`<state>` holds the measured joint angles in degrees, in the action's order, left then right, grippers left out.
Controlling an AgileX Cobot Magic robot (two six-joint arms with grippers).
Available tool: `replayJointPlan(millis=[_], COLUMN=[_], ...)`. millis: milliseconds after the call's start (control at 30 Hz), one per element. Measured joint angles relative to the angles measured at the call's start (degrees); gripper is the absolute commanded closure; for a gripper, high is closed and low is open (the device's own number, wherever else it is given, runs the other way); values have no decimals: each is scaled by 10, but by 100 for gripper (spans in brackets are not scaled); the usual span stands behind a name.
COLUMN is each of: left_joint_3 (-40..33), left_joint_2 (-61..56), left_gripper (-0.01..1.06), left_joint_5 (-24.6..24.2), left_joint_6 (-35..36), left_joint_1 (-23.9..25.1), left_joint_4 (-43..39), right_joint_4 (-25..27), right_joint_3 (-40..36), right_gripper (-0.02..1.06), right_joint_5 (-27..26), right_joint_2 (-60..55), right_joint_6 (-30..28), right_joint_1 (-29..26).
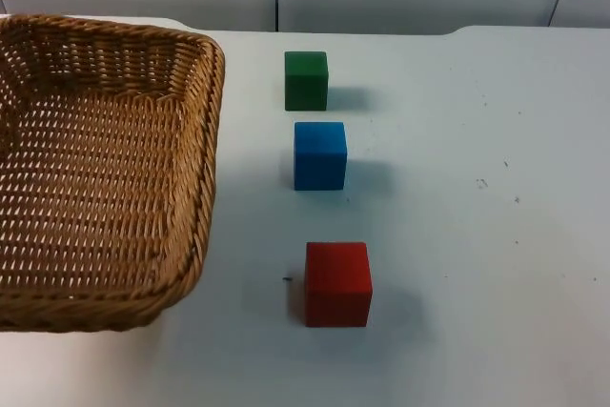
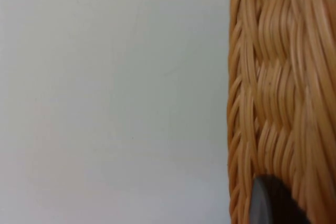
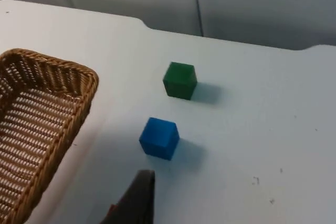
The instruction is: Pick up the basket with the left hand and place the blue cube into the basket with the right hand.
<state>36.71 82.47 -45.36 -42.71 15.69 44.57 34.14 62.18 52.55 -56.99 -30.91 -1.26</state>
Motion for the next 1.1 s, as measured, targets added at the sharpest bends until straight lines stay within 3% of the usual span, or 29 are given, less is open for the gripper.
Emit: replayJointPlan(millis=[233, 333, 367, 500, 533, 700, 867, 1100], left_joint_3=[0, 0, 0, 0, 0, 0, 0, 0], left_joint_2=[0, 0, 0, 0, 0, 0, 0, 0], left_gripper=[105, 105, 105, 105, 105, 105, 105, 105], left_joint_5=[-18, -20, -20, -25, -25, -30, -31, -31], left_joint_6=[-25, -30, -30, -34, -34, -42, -44, -45], left_joint_1=[38, 41, 41, 41, 41, 41, 41, 41], left_joint_4=[16, 17, 17, 17, 17, 17, 18, 18], right_joint_4=[0, -77, -77, -209, -209, -283, -293, -303], right_joint_3=[76, 110, 110, 172, 172, 262, 323, 346], right_gripper=[6, 6, 6, 6, 6, 6, 6, 8], right_joint_5=[-65, -103, -103, -115, -115, -114, -112, -113], right_joint_2=[-174, -252, -252, -371, -371, -494, -578, -644], right_joint_6=[-4, 63, 63, 180, 180, 289, 355, 419], right_joint_1=[123, 196, 196, 275, 275, 325, 339, 343])
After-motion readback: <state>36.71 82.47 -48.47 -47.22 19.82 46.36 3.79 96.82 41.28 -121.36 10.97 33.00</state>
